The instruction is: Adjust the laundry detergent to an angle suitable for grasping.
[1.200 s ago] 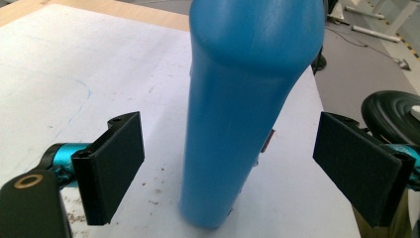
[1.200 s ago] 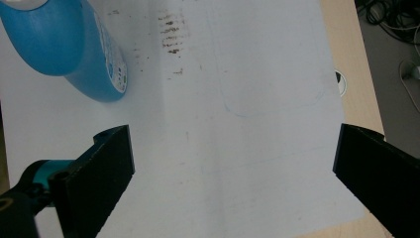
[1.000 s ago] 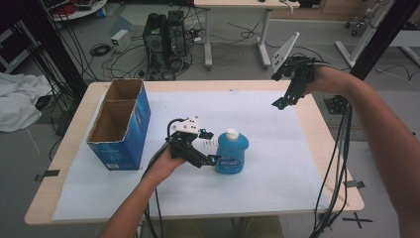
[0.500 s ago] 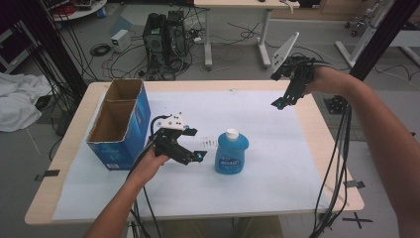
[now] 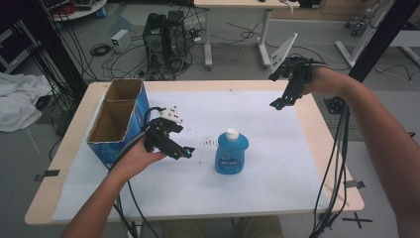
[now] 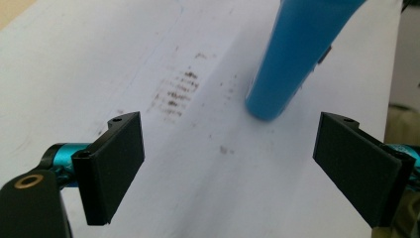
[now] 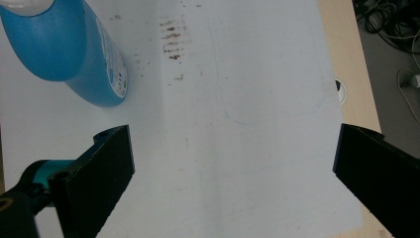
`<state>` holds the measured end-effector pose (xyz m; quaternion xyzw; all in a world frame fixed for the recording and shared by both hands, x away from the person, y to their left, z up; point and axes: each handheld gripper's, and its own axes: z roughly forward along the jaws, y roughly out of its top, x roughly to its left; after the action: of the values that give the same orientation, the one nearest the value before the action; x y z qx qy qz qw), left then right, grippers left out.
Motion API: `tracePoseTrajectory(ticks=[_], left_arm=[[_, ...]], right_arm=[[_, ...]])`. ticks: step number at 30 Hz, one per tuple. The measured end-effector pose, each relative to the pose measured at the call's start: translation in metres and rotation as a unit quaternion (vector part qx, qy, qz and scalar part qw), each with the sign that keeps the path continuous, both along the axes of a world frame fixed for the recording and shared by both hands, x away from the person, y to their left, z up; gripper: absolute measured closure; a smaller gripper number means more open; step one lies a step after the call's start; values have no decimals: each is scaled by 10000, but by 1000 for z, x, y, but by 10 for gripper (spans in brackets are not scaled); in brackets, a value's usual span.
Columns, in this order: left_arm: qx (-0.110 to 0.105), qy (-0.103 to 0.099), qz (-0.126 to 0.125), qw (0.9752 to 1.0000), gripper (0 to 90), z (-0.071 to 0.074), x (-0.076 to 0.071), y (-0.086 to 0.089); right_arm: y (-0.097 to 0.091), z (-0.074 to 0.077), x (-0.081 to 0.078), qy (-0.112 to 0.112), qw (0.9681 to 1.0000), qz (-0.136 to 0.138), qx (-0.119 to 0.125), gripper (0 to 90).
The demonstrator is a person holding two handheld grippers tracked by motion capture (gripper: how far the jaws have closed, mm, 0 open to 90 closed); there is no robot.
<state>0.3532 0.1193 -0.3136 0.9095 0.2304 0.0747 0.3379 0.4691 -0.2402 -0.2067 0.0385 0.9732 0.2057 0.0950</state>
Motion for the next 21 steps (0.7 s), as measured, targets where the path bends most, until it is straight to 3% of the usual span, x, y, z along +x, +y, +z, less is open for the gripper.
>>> tracePoseTrajectory(ticks=[4, 6, 9, 11, 13, 14, 15, 18, 19, 20, 21], left_arm=[[539, 69, -104, 9985, 125, 11, 4, -1], [701, 140, -95, 9974, 125, 16, 5, -2], [992, 219, -152, 9947, 125, 23, 8, -2], [1273, 209, -264, 9913, 125, 29, 11, -1], [1169, 251, -150, 9927, 125, 30, 10, -2], [1261, 251, -191, 9915, 125, 32, 10, -2], [1537, 252, -405, 9870, 125, 36, 13, -1], [1712, 242, -538, 9835, 125, 40, 14, -2], [1666, 253, -512, 9844, 125, 41, 14, -2], [1711, 230, -564, 9834, 125, 43, 15, -2], [1621, 208, -537, 9851, 125, 43, 16, -2]], right_arm=[[1, -1, 0, 7, 10000, -4, 3, 14], [2, -1, 0, 8, 10000, 26, 9, 14], [3, -1, 0, 6, 10000, 69, 26, 14], [3, -1, 0, 13, 10000, 47, 46, 14], [3, -2, -1, 17, 10000, 52, 49, 14], [3, -2, 0, 14, 10000, 88, 46, 14], [4, -3, 0, 14, 9999, 105, 53, 14], [3, -4, 0, 32, 10000, 57, 52, 14], [3, -4, 1, 40, 9999, 85, 63, 14], [3, -4, 1, 51, 9999, 87, 55, 14], [4, -5, 1, 37, 9999, 129, 66, 14]])
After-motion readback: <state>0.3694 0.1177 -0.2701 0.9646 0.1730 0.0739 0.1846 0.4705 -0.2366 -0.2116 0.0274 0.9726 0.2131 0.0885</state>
